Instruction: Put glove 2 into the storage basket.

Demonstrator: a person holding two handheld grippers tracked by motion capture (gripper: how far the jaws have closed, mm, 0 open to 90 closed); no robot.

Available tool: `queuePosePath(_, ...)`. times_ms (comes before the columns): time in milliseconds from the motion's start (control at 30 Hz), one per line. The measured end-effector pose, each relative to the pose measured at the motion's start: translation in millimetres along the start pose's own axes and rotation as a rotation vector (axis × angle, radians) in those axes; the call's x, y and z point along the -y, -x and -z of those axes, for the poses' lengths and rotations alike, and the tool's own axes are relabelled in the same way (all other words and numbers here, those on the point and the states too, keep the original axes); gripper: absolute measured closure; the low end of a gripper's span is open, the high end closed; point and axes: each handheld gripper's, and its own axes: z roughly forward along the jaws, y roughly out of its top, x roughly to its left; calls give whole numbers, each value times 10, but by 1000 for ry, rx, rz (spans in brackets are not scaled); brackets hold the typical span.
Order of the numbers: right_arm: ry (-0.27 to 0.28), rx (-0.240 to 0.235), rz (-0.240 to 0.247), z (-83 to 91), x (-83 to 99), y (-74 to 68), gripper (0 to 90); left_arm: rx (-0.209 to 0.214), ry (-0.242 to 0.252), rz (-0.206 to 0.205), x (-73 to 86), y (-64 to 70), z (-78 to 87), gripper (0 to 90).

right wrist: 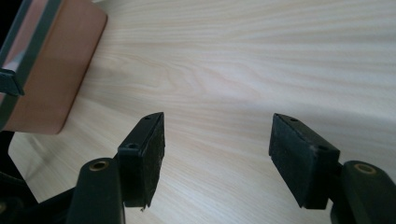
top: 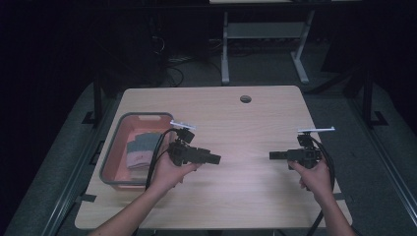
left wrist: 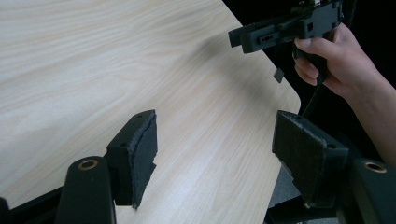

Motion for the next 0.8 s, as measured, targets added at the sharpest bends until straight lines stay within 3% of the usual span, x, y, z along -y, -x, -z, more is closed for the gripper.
queuePosePath(400, 20, 11, -11, 109, 175, 124, 354, 54, -15, -22, 133, 101, -169, 298)
queuePosePath(800, 32, 21, -18, 131, 351, 198, 350, 61, -16, -46, 340, 139, -225, 297)
